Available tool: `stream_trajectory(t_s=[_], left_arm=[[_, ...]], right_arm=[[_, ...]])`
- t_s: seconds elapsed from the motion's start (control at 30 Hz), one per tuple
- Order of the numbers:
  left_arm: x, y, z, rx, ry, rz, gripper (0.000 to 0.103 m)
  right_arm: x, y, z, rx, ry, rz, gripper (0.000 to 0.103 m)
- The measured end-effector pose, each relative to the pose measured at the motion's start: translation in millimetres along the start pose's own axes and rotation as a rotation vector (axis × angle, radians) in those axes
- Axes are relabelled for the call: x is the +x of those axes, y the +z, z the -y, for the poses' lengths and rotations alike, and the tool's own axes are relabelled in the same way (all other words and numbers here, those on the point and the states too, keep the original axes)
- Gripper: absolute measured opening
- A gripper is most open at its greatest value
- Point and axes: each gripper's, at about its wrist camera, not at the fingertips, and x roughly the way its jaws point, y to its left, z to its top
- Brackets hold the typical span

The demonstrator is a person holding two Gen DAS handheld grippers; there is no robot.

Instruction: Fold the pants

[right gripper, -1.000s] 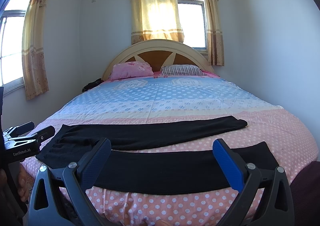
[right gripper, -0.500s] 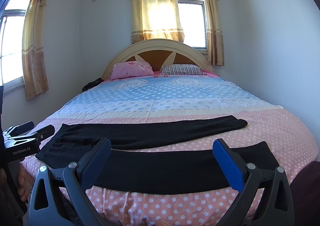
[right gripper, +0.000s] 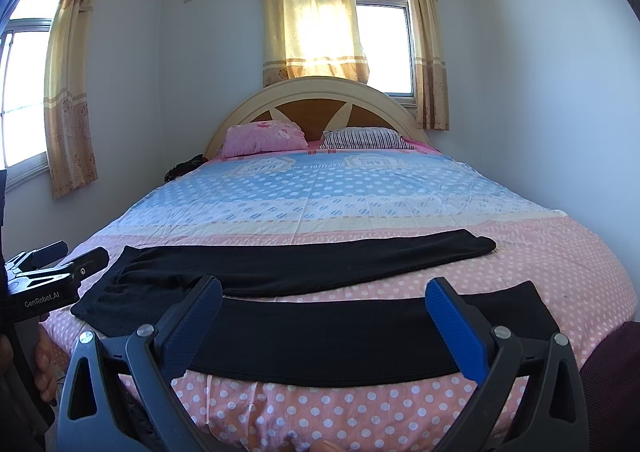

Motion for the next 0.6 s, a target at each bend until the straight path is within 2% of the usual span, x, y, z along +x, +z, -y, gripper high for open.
stream_trajectory(t_s=[0.6], left_arm=[[0.0,-1.3,-1.7,-0.004,-0.003,-0.002,0.103]], right_arm=[[1.4,-2.0,0.2,-0.001,0.0,-0.006,0.102]])
